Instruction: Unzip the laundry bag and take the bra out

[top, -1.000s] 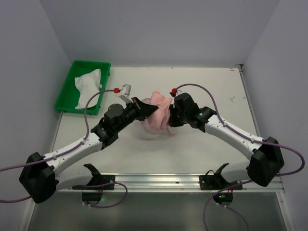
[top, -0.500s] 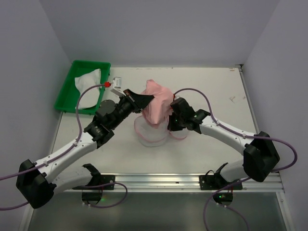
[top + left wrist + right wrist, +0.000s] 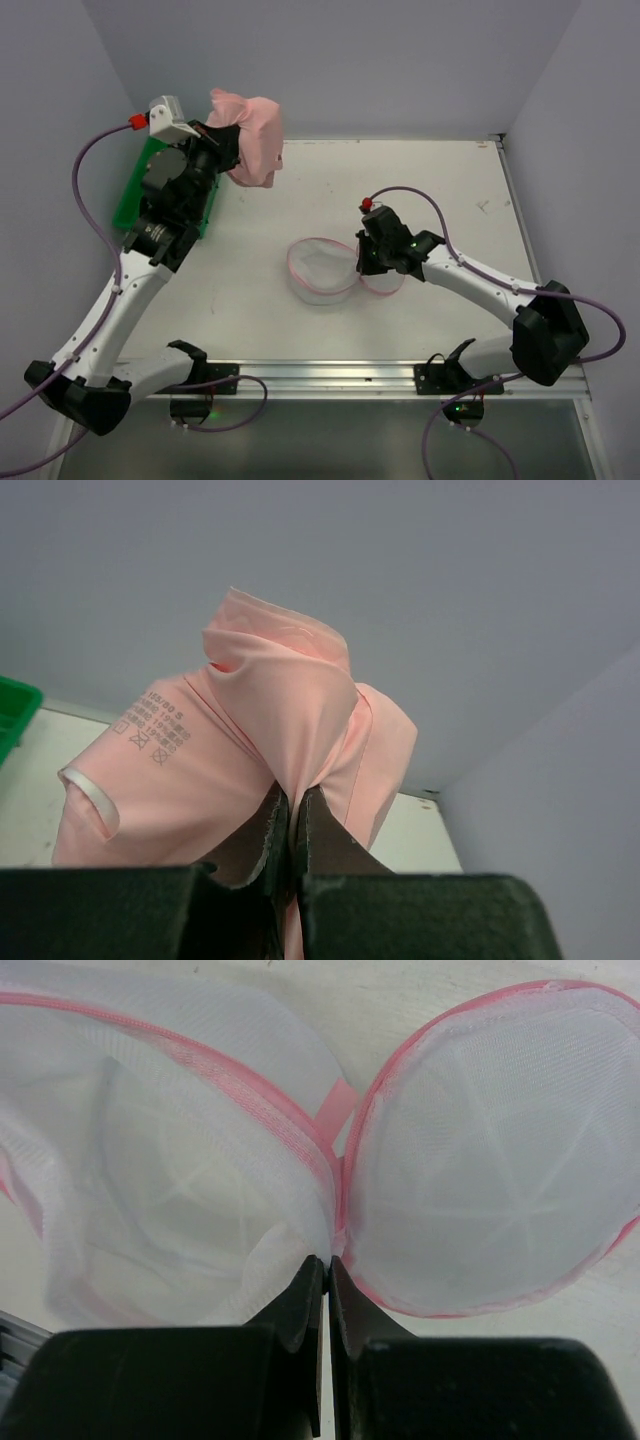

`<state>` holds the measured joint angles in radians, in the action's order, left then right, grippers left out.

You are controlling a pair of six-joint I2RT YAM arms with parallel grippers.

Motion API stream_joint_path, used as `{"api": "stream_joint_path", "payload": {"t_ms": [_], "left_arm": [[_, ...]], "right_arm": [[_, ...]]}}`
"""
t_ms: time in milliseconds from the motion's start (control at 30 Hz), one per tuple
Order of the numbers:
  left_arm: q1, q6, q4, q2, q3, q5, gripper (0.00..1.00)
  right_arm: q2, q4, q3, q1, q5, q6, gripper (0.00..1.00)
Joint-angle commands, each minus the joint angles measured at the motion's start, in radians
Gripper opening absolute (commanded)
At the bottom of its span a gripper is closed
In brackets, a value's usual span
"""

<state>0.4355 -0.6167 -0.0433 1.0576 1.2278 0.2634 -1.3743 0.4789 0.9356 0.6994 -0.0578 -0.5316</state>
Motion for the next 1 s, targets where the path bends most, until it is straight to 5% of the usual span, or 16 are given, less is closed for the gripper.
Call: {"api": "stream_joint_path", "payload": {"t_ms": [0, 100, 467, 967], "left_arm": [[-0.053, 0.090, -0.086, 0.073, 0.074, 0.156, 0.00], [-0.130, 0.101, -0.086, 0.129, 0.108, 0.236, 0.00], [-0.524, -0.130, -0.029, 0.334, 0.141, 0.165, 0.00], [-0.710, -0.316, 0.198, 0.592, -0.192, 0.022, 0.00]], "right_arm": [[0.038, -0.013, 0.005, -0.001, 0.024, 0.022, 0.00], [0.047, -0.020, -0.001, -0.003, 0.041, 0.030, 0.00], [0.057, -0.048, -0.021, -0.003, 0.098, 0.064, 0.00], [0.050, -0.066, -0.052, -0.001, 0.127, 0.081, 0.00]]}}
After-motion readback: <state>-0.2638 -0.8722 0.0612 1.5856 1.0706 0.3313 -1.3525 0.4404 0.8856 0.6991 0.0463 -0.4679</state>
